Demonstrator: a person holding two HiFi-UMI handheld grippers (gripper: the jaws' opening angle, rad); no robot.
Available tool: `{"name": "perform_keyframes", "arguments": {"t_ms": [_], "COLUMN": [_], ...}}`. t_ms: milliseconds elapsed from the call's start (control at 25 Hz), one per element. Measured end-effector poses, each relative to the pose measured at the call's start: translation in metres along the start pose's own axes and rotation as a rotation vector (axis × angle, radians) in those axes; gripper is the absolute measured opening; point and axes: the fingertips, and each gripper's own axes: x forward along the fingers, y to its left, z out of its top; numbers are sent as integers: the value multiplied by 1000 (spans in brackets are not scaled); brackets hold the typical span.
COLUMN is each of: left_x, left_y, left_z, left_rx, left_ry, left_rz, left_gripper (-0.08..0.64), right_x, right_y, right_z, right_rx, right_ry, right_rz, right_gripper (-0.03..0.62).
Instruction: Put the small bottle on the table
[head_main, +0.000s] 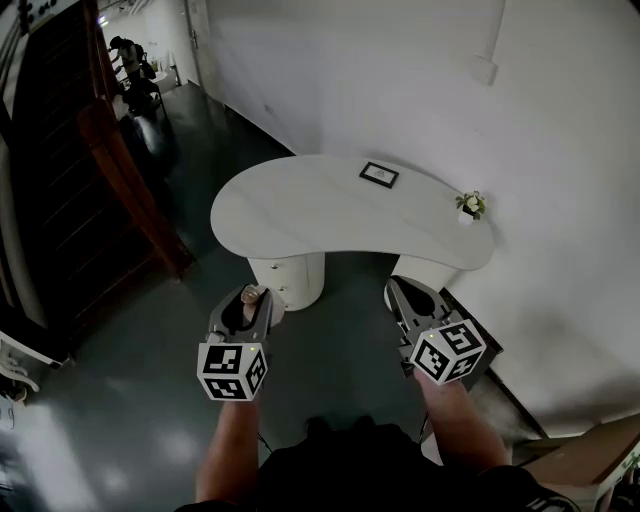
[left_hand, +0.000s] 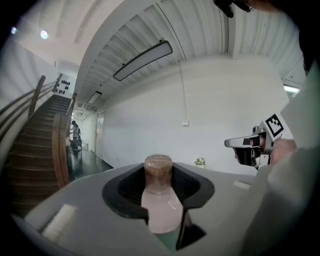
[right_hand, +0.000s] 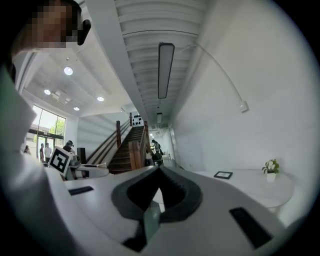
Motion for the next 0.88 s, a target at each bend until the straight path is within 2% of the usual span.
{"name": "perform_keyframes", "arguments": {"t_ms": [200, 360, 600, 880], "left_x": [-13, -11, 17, 106], "left_y": [19, 29, 38, 34], "left_z": [-14, -16, -23, -22], "left_rx": [-18, -15, -10, -28], "left_ry": [15, 22, 52, 75], "left_rz": [0, 1, -2, -18], "left_gripper": [152, 152, 152, 152], "right_x": [8, 17, 36, 71], "right_y": [42, 47, 14, -68], "right_z": [1, -5, -22, -32], "right_rx": [-46, -41, 29, 65], "right_ry": [-13, 3, 22, 50], "right_rz": [62, 76, 42, 13], "right_gripper": [-8, -8, -8, -8]}}
